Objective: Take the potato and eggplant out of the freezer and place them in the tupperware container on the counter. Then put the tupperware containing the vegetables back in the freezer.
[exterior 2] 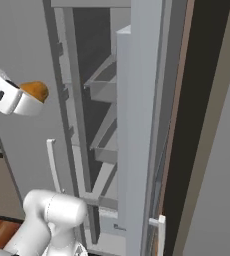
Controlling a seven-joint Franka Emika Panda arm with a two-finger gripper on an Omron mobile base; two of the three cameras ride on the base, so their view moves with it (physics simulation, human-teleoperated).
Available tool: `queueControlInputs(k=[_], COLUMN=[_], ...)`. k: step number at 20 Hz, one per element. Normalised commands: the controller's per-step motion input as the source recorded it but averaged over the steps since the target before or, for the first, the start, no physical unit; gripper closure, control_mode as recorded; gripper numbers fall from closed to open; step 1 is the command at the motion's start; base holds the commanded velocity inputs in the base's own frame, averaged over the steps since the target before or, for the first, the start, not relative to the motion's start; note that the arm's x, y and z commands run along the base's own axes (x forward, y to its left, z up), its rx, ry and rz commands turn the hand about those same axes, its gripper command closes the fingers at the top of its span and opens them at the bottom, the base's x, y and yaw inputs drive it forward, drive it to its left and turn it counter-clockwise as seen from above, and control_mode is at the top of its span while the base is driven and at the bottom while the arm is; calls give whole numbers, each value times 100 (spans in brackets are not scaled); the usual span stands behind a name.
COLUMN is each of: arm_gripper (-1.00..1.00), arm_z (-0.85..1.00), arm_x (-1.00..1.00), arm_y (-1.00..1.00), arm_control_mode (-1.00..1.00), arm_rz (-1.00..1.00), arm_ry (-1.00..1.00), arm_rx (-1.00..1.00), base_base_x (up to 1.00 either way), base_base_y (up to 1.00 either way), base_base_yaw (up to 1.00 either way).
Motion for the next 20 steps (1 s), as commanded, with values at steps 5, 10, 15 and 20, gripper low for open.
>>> queueControlInputs(k=[5, 10, 15, 20], arm_gripper=[100, 100, 100, 100], arm_z=[0, 0, 0, 0], arm_x=[0, 0, 0, 0], arm_y=[0, 0, 0, 0], arm_control_mode=[100, 100, 100, 100], arm_rz=[0, 0, 0, 0], arm_ry=[0, 0, 0, 0], arm_rx=[0, 0, 0, 0], base_base_x=[-39, 5, 19, 30], base_base_y=[80, 100, 100, 93], base_base_yaw=[4, 13, 10, 4])
